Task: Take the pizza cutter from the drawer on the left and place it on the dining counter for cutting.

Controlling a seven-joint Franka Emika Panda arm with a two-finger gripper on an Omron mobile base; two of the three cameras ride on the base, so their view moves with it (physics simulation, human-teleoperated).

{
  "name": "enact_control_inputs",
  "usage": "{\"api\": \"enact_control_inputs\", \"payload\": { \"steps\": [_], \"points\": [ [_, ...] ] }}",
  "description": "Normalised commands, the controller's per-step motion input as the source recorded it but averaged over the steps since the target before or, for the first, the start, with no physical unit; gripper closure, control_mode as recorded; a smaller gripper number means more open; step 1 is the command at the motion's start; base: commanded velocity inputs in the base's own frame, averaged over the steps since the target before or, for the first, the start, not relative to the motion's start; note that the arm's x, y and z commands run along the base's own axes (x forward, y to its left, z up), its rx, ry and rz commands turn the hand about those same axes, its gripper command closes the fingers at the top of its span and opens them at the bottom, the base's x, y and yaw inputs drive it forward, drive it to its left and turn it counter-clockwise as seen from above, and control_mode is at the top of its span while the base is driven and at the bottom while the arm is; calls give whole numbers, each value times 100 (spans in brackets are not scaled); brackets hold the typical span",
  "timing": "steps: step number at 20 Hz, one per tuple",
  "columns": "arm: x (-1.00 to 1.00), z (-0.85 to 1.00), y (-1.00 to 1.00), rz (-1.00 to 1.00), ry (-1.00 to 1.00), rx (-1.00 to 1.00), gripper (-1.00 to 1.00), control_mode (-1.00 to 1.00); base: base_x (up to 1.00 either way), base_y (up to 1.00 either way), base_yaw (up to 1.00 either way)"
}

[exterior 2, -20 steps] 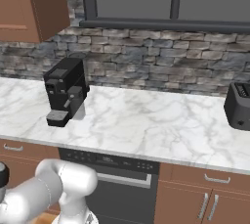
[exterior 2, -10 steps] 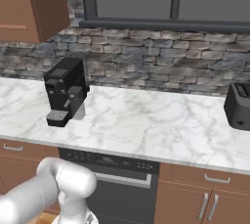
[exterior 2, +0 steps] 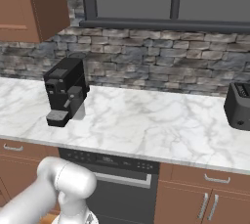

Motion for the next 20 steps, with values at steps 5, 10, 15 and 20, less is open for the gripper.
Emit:
{"api": "enact_control_inputs", "payload": {
  "steps": [5, 10, 15, 20],
  "points": [
    [0, -25, 1, 3, -32, -16, -100, -100, 0, 0, 0],
    [0, -18, 3, 0, -25, -6, -100, -100, 0, 0, 0],
    [0, -14, 2, 0, -9, 0, -100, -100, 0, 0, 0],
    [2, -18, -3, 10, -3, 0, -100, -100, 0, 0, 0]
  ]
}}
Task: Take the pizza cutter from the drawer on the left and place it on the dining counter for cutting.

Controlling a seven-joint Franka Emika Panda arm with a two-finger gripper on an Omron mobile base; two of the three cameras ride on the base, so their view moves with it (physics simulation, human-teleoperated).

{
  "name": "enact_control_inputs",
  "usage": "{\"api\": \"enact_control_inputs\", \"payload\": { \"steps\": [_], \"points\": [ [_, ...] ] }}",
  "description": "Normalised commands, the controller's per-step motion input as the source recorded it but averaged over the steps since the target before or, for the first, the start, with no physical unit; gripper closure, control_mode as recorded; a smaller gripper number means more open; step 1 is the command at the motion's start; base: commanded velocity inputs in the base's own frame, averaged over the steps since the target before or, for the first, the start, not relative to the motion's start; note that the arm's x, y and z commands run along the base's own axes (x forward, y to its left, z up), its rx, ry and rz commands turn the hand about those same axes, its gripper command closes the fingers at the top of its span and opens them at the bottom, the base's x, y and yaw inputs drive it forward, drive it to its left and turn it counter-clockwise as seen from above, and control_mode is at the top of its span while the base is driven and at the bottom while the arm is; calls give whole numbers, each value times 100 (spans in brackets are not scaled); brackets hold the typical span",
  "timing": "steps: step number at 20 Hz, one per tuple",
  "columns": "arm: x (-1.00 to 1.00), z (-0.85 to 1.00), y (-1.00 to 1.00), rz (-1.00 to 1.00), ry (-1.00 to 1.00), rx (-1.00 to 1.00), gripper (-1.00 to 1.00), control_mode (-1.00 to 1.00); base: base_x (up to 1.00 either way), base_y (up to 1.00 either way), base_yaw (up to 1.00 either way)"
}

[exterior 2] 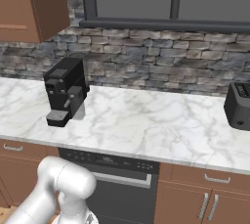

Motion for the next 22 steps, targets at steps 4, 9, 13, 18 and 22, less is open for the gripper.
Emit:
{"api": "enact_control_inputs", "payload": {
  "steps": [4, 9, 13, 18, 22],
  "points": [
    [15, -21, -8, 19, -4, 1, -100, -100, 0, 0, 0],
    [19, -26, -17, 16, -8, 1, -100, -100, 0, 0, 0],
    [40, -20, -20, 13, -8, 0, -100, -100, 0, 0, 0],
    [24, -12, -3, 10, -4, 0, -100, -100, 0, 0, 0],
    [31, -24, 6, 4, -3, 0, -100, -100, 0, 0, 0]
  ]
}}
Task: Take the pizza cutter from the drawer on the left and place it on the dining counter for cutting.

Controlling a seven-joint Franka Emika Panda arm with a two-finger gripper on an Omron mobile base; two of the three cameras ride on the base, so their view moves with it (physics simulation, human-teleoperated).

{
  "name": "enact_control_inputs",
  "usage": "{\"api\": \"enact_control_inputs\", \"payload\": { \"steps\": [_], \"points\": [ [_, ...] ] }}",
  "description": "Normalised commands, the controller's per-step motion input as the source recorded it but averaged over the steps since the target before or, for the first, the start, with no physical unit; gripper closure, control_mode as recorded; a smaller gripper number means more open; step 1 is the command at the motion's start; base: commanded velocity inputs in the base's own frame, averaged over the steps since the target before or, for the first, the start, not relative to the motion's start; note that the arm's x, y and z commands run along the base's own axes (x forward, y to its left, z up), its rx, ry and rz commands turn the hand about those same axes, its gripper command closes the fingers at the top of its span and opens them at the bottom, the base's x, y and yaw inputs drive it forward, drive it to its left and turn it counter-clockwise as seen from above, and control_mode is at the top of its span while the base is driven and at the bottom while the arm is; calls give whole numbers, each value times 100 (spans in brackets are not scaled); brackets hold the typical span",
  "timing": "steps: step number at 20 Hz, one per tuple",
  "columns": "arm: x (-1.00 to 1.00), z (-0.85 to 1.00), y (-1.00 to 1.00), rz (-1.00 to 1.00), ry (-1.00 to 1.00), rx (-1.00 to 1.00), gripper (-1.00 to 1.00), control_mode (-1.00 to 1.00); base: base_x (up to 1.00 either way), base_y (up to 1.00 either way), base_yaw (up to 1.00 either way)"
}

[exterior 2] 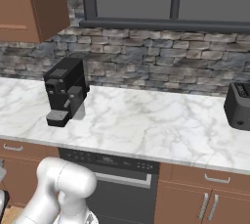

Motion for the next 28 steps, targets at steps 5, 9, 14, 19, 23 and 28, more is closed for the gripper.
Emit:
{"api": "enact_control_inputs", "payload": {
  "steps": [5, 9, 14, 19, 23, 28],
  "points": [
    [29, -22, 2, 5, -2, 0, -100, -100, 0, 0, 0],
    [6, -9, 23, 0, 3, 3, -100, -100, 0, 0, 0],
    [0, 0, 12, 0, 13, 8, -100, -100, 0, 0, 0],
    [9, -12, 0, 0, 6, 6, -100, -100, 0, 0, 0],
    [15, -23, 0, 2, 0, 6, -100, -100, 0, 0, 0],
    [17, -22, 0, 1, 0, 2, -100, -100, 0, 0, 0]
  ]
}}
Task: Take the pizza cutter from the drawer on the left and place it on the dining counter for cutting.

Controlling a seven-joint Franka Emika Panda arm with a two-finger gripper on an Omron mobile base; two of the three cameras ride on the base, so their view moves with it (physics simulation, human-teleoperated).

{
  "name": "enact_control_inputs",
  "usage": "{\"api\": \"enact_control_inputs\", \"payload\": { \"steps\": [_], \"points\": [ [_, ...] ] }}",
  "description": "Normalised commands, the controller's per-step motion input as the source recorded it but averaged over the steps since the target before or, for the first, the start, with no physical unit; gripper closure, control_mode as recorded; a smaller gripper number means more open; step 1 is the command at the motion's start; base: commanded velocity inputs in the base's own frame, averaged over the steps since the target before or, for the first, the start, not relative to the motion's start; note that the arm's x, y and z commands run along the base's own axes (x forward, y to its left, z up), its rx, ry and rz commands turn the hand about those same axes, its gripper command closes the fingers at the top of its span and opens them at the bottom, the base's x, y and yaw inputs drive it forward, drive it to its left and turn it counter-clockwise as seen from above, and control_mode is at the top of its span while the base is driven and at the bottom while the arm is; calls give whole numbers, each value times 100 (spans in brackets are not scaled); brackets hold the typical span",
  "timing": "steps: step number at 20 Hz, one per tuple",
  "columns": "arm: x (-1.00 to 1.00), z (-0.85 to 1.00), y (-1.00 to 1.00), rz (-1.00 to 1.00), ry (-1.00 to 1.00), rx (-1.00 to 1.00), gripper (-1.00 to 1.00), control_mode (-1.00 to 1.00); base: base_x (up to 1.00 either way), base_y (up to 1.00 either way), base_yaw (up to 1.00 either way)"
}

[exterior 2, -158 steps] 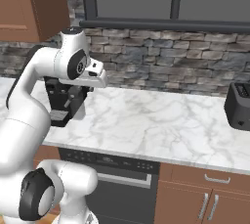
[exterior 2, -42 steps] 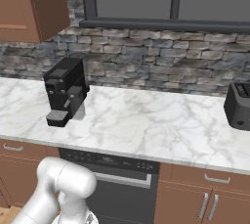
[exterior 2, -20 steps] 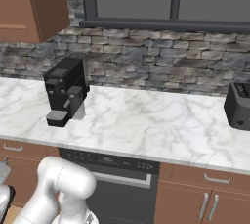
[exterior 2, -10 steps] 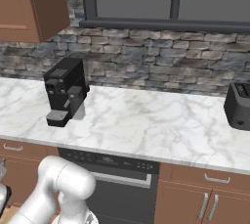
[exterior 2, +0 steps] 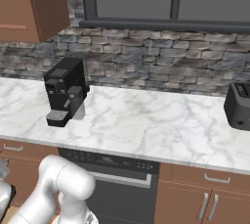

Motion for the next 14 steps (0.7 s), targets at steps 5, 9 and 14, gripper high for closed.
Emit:
{"api": "enact_control_inputs", "payload": {
  "steps": [5, 9, 14],
  "points": [
    [16, -26, 0, 1, 0, 1, -100, -100, 0, 0, 0],
    [17, -26, 0, 0, 0, 0, -100, -100, 0, 0, 0],
    [12, -13, 0, 0, 8, 3, -100, -100, 0, 0, 0]
  ]
}}
